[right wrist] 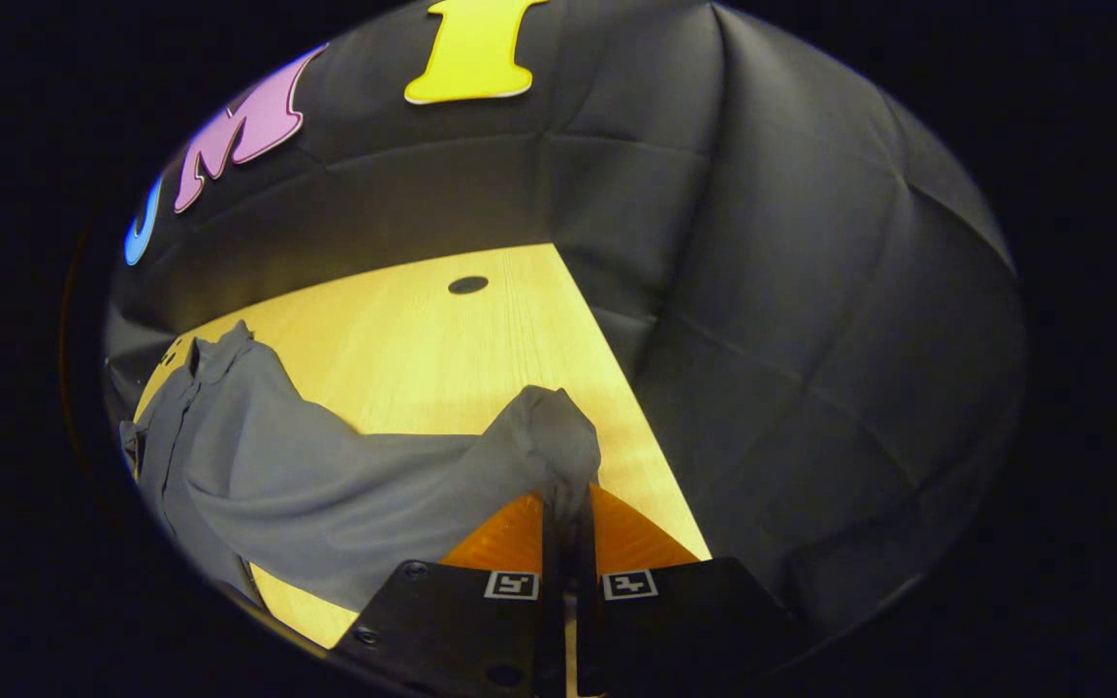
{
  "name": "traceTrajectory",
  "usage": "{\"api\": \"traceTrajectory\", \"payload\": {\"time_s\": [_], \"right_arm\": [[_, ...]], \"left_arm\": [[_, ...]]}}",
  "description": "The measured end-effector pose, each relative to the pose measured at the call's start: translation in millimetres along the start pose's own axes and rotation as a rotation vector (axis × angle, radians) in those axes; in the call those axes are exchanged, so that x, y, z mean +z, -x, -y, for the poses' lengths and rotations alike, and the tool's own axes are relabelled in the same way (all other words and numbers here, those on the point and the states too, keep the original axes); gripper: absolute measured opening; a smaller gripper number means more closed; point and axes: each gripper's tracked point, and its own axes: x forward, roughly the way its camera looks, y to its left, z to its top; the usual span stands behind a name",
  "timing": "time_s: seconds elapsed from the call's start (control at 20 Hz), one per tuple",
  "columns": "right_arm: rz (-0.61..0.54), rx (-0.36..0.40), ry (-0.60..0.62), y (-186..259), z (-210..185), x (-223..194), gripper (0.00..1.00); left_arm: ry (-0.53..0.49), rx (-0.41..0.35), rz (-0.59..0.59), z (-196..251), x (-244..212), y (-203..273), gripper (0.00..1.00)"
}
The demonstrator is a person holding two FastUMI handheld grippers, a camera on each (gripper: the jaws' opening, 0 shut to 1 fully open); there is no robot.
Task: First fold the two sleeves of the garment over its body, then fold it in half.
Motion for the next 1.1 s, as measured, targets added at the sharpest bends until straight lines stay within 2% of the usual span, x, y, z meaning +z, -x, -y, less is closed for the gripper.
{"api": "traceTrajectory", "payload": {"time_s": [0.25,0.55,0.75,1.0,1.05,1.1], "right_arm": [[0.108,-0.056,0.000,67,-6,26,0.09],[0.198,-0.094,-0.012,157,-52,44,0.09],[0.261,-0.064,-0.024,194,-116,66,0.09],[0.358,0.043,-0.029,221,-225,114,0.09],[0.379,0.066,-0.026,225,-247,122,0.09],[0.402,0.091,-0.026,230,-270,128,0.09]], "left_arm": [[0.037,-0.071,-0.014,-16,-6,-20,0.95],[0.020,-0.144,0.016,-59,1,-51,0.95],[-0.001,-0.189,0.036,-87,1,-66,0.95],[-0.004,-0.207,0.034,-132,-11,-73,0.96],[-0.004,-0.200,0.033,-144,-12,-72,0.92],[-0.001,-0.190,0.033,-157,-15,-71,0.96]]}}
